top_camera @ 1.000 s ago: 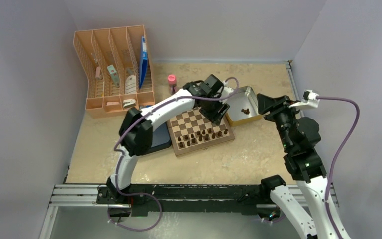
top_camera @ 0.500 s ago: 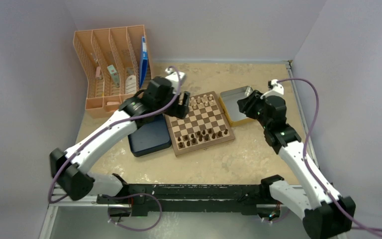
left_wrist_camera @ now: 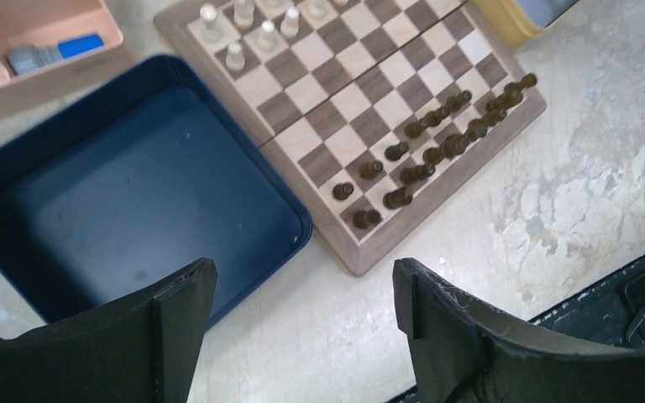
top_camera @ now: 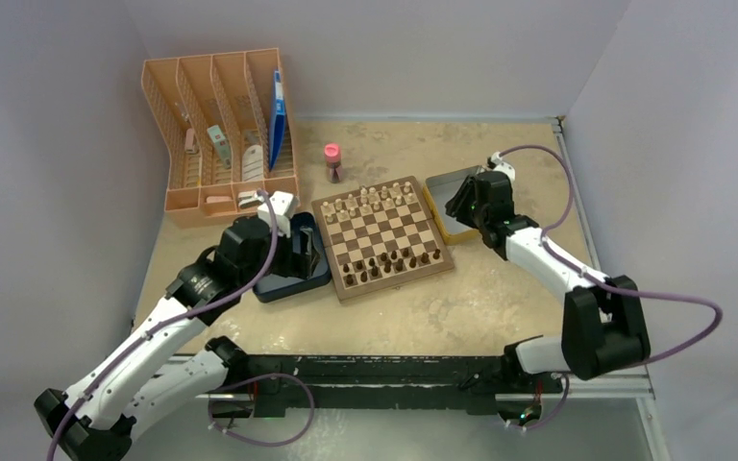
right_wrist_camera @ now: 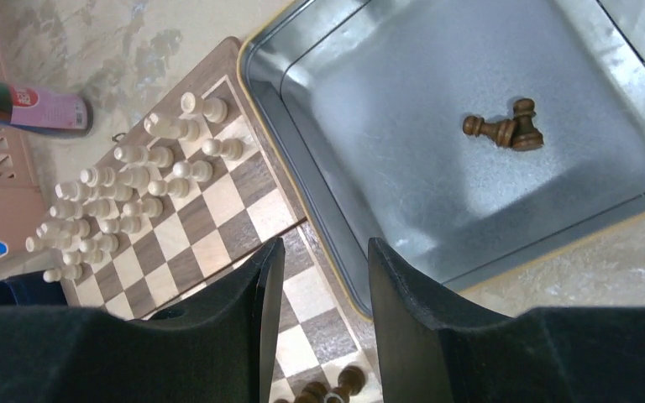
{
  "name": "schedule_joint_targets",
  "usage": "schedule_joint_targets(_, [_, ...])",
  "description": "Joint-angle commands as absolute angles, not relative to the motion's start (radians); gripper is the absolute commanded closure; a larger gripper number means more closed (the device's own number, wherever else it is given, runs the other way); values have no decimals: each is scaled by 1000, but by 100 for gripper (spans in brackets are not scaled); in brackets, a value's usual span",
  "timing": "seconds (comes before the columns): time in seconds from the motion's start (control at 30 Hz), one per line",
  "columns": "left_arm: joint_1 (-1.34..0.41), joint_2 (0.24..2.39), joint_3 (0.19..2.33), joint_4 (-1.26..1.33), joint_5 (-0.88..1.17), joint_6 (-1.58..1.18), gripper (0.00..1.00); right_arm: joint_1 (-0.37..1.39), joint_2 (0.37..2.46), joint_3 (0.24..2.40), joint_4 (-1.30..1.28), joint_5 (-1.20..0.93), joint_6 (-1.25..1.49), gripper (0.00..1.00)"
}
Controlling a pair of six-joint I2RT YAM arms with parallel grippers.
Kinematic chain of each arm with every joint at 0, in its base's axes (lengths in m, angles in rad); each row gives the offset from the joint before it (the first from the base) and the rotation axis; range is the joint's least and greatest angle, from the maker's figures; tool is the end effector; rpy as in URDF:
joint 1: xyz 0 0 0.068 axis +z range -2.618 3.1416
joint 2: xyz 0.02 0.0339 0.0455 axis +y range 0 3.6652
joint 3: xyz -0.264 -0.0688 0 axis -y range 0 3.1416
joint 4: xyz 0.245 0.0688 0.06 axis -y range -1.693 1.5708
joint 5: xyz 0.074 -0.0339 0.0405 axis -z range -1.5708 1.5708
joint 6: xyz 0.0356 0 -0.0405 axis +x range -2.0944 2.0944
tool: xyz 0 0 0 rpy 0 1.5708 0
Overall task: Set up the chess pieces on the board
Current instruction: Pick up the chess piece from the storage box.
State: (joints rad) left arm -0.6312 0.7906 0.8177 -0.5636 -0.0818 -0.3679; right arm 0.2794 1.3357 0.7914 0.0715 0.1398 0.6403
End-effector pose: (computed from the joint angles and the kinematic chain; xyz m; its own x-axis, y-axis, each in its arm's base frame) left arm 0.1403 -0.0990 0.3118 -0.5762 -0.0228 -0.8170 0.3475 0.8979 -0.2702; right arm 0.2863 0.0770 0.2449 -0.4429 0.4884 -0.7519 0.1381 0.8658 0.4810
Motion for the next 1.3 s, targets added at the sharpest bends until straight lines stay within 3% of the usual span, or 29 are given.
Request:
schedule_joint_targets(0.0, [-633,733,793,-600,-91,-482,23,278,1377,919,68,176,663,56])
schedule_joint_targets(0.3, [-634,709,862,-813,-100,-679,23,278,1382,1062,-113,330,673,60])
schedule_joint_targets(0.57, [-634,739,856,-824,-21,-687,24,269,1664,1300,-285,477,504,59])
schedule_joint_targets(0.97, [-634,713,929,-806,82,-593,25,267,1800,1354,-358,404,-11,64])
schedule_joint_targets(1.27, [-634,724,956,-795,94,-558,25,267,1774,1305,-335,258,-330,64])
